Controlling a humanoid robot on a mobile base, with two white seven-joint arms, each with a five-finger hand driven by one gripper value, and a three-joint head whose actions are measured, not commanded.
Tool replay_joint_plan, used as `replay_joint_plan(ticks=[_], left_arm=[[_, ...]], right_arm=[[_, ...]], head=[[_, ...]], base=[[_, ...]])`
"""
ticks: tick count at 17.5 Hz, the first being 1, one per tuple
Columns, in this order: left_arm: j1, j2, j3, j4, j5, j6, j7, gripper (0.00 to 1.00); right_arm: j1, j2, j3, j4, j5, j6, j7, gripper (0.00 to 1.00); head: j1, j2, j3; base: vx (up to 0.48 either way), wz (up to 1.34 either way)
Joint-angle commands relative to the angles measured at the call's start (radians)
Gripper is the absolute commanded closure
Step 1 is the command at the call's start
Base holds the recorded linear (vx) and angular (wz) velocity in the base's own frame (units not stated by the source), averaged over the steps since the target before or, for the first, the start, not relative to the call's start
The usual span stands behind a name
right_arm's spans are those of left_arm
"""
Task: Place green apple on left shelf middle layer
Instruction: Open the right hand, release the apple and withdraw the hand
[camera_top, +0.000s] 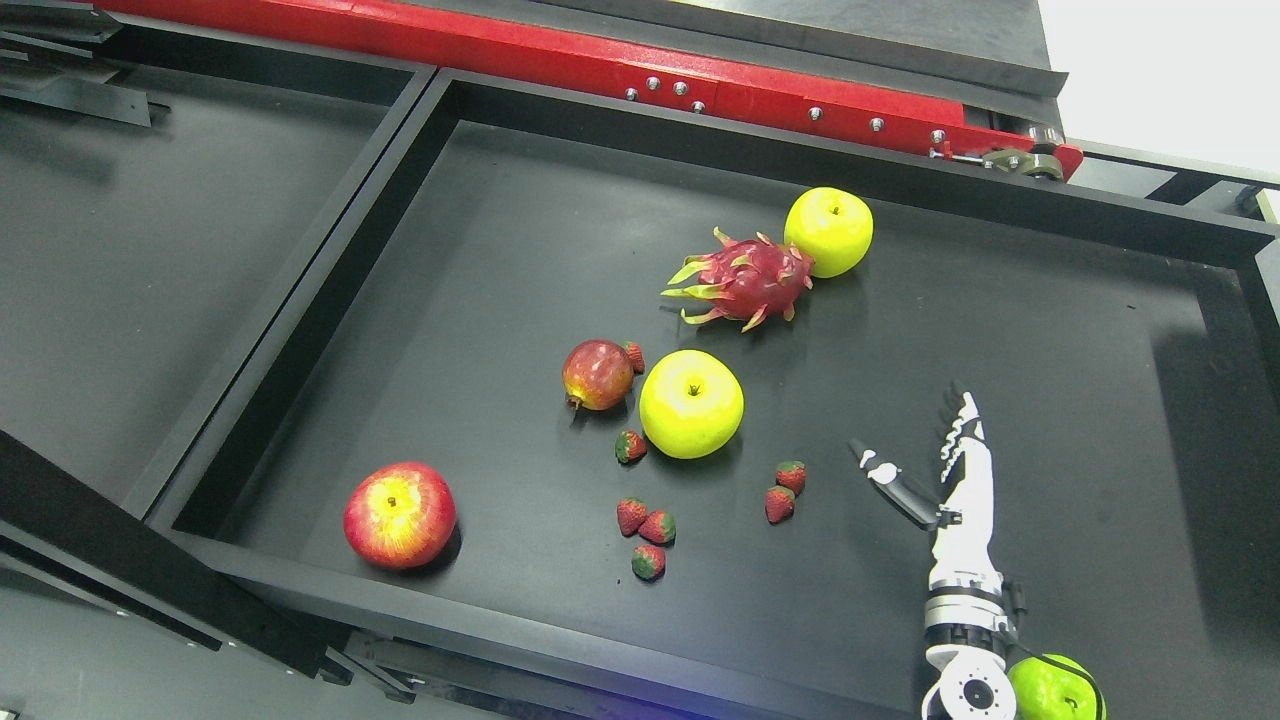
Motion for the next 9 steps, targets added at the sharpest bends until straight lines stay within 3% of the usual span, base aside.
replay_joint_plan(ticks=[1, 9], left_arm=[[0.000, 0.017, 0.000, 0.000, 0.000, 0.001, 0.000, 0.00], [0.000, 0.017, 0.000, 0.000, 0.000, 0.003, 0.000, 0.00]], right_arm=[[-0.014, -0.008, 0.011, -0.071, -0.013, 0.057, 0.100, 0.00], [-0.016, -0.008, -0.001, -0.071, -0.018, 0.056, 0.149, 0.00]], head=[[0.0000, 0.000, 0.000], [0.0000, 0.000, 0.000]], base=[[0.000, 0.00], [0.000, 0.00]])
